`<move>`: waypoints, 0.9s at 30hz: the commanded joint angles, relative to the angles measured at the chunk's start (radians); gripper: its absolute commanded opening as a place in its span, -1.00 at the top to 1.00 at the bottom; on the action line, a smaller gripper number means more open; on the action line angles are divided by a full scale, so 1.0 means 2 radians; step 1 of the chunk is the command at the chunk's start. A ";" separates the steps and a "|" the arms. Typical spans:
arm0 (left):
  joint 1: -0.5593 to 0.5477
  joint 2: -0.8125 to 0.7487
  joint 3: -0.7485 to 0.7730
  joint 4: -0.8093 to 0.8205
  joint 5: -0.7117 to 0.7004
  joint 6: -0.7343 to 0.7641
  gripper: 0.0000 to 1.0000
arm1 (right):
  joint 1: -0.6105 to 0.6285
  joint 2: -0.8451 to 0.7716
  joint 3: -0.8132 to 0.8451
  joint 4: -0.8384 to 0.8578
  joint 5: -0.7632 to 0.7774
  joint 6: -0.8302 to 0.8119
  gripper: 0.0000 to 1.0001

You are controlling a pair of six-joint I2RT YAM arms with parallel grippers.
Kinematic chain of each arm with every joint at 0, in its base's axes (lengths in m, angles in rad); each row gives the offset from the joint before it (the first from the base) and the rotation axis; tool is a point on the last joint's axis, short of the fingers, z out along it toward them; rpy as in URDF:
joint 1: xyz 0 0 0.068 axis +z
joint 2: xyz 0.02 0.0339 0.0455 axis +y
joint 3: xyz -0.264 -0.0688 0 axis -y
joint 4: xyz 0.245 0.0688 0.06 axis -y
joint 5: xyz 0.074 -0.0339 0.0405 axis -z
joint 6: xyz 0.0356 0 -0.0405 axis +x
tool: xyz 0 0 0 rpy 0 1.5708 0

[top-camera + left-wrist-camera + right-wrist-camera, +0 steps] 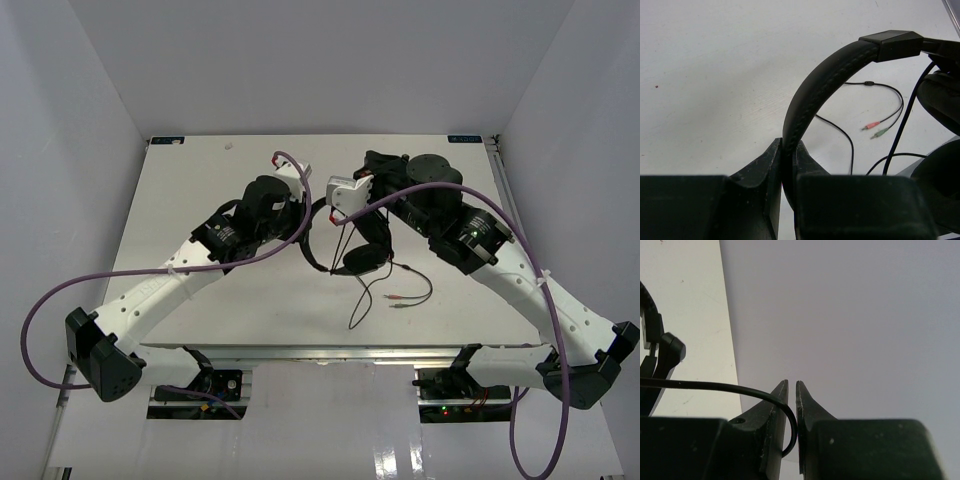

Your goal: Wrap the headphones

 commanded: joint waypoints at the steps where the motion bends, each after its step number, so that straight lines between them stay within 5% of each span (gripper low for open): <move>1: -0.005 -0.020 0.001 0.011 0.043 0.024 1.00 | -0.006 0.005 0.036 0.018 -0.025 0.048 0.64; 5: -0.005 -0.019 0.011 -0.007 0.032 0.037 1.00 | -0.013 0.008 0.027 0.017 -0.033 0.055 0.63; 16: -0.004 -0.002 0.032 -0.060 -0.161 0.038 1.00 | -0.017 -0.017 0.045 0.003 -0.074 0.111 0.68; 27: -0.005 0.040 0.061 -0.094 -0.213 0.018 1.00 | -0.017 -0.053 0.019 0.004 -0.092 0.117 0.73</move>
